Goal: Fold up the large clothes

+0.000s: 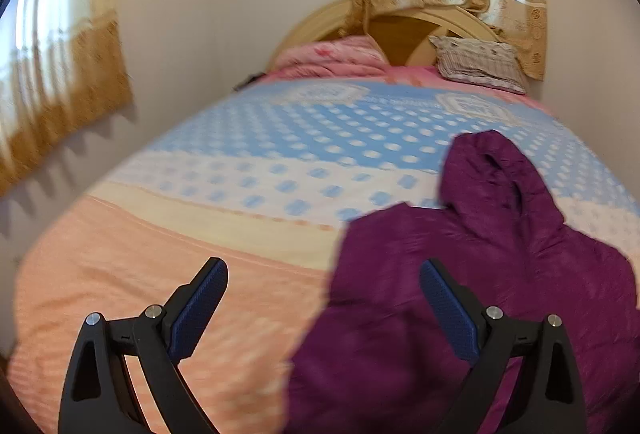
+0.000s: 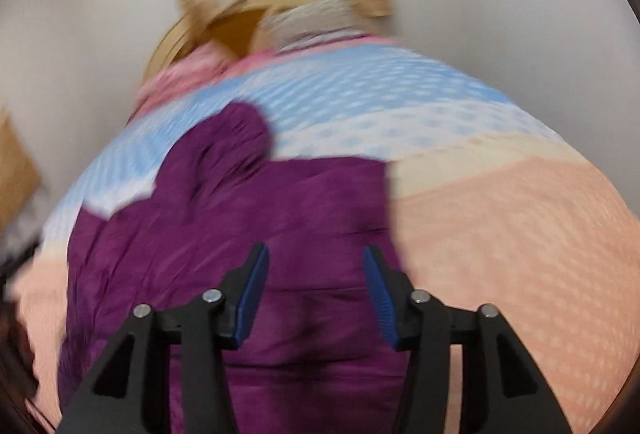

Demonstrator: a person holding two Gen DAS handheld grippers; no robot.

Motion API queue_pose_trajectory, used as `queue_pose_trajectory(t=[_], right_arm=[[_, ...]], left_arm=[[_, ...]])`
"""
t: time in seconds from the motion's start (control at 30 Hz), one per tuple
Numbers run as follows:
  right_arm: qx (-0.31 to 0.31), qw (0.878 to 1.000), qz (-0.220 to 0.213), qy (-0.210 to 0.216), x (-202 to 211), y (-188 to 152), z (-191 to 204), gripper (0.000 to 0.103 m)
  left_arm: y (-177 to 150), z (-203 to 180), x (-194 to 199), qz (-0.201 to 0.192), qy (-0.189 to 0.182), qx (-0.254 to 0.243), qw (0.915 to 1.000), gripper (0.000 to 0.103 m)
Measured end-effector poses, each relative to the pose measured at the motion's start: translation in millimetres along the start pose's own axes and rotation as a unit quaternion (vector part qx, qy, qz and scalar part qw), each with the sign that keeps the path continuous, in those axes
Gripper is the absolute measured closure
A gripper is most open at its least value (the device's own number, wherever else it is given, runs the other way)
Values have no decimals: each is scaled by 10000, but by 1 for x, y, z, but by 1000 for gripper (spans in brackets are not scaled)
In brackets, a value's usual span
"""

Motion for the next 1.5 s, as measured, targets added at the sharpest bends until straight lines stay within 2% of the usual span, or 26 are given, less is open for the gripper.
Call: queue_pose_trajectory(t=[0.03, 0.1, 0.17, 0.23, 0.33, 0.5, 0.6, 0.7, 0.77, 0.8, 0.9, 0.97, 1.1, 1.2, 1.5], right_arm=[[149, 9998, 125, -32, -11, -2, 8, 69], [200, 9991, 352, -82, -31, -8, 12, 69], [201, 9983, 478, -283, -45, -15, 4, 70], [191, 9972, 605, -383, -56, -24, -8, 78], [410, 9956, 658, -519, -62, -35, -13, 85], [583, 9936, 713, -655, -59, -41, -12, 87], [474, 9947, 682, -599, -49, -37, -12, 85], [275, 9979, 230, -539, -23, -16, -9, 84], [212, 9983, 39, -550, -15, -3, -5, 84], [159, 9984, -7, -538, -14, 5, -3, 84], [-71, 9986, 88, -508, -28, 15, -5, 84], [-208, 9981, 221, -537, -42, 13, -10, 84], [-379, 9954, 597, -641, -69, -5, -26, 86], [-207, 9955, 637, -669, -75, -18, -29, 89], [-72, 9958, 555, -731, -77, -24, -28, 89]], left_arm=[[-1, -9, -9, 24, -56, -24, 10000, 6], [-9, -25, -29, 227, -57, -251, 9994, 6], [-22, -32, -52, 420, 286, -494, 9975, 6], [-39, -34, -75, 722, 362, -565, 9951, 6], [-55, -35, -94, 1061, 87, -448, 9933, 6], [-50, -28, -84, 1053, 27, -307, 9940, 6], [-30, -10, -59, 732, -99, 54, 9973, 6], [-2, -2, -40, 304, -96, 184, 9993, 6], [10, -5, -35, 177, -4, 192, 9997, 6], [12, -12, -34, 163, -100, 217, 9996, 6], [7, -42, -45, 286, -394, 54, 9988, 6], [-8, -64, -59, 633, -604, -153, 9961, 6], [-40, -74, -102, 1223, -243, -430, 9913, 6], [-47, -74, -107, 1219, -442, -305, 9911, 4], [-50, -78, -111, 1207, -311, -441, 9912, 1]])
Point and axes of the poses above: each gripper's, at about its wrist camera, not at the fingertips, and x roughly against the way its jaws point, z to its left, y to its top, the point moved 6 cm from there along -x, roughly the way its jaws point, and after that the axes turned 1 degree about y, right-handed, at the moved point
